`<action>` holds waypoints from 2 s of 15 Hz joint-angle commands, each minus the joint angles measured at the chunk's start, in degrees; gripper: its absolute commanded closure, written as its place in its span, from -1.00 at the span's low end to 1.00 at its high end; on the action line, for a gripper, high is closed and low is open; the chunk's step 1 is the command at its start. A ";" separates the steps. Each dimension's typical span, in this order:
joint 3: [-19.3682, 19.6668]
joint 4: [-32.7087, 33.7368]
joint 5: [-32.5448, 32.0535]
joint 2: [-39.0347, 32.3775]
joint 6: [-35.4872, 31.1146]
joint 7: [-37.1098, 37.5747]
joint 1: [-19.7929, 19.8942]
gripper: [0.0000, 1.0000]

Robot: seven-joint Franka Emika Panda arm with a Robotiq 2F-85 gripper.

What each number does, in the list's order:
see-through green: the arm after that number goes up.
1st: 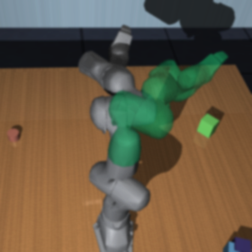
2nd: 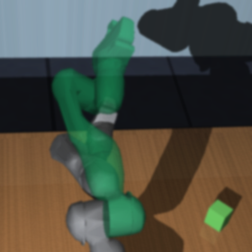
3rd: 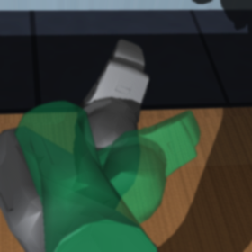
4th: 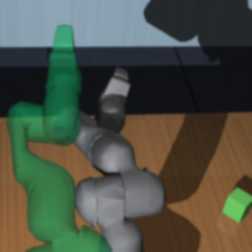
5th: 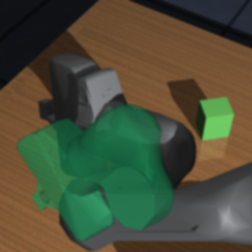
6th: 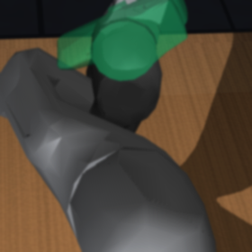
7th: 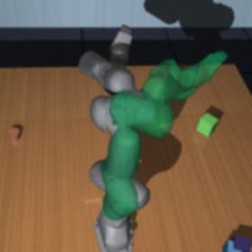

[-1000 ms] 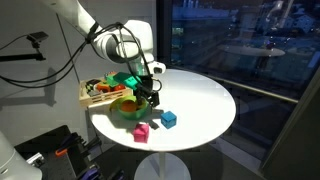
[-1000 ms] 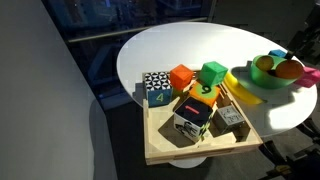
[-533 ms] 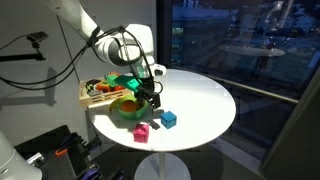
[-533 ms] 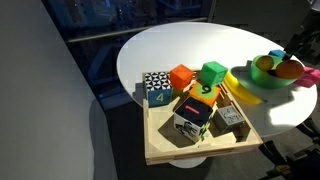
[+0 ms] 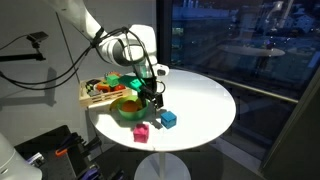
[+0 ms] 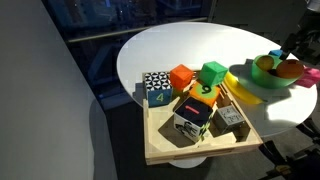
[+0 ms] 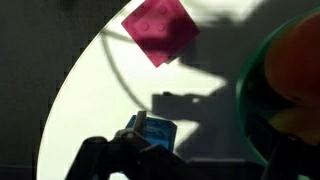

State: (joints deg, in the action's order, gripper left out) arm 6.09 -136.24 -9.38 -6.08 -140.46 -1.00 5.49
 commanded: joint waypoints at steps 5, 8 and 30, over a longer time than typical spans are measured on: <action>1.01 3.49 -1.84 -2.96 0.22 3.01 -0.08 -1.00; 1.47 4.52 -1.69 -3.70 0.31 3.11 0.09 -1.00; 2.21 12.53 11.61 -4.86 6.81 -2.70 2.91 -1.00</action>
State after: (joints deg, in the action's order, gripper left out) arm 8.61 -125.83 0.97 -10.88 -135.48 -2.59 7.25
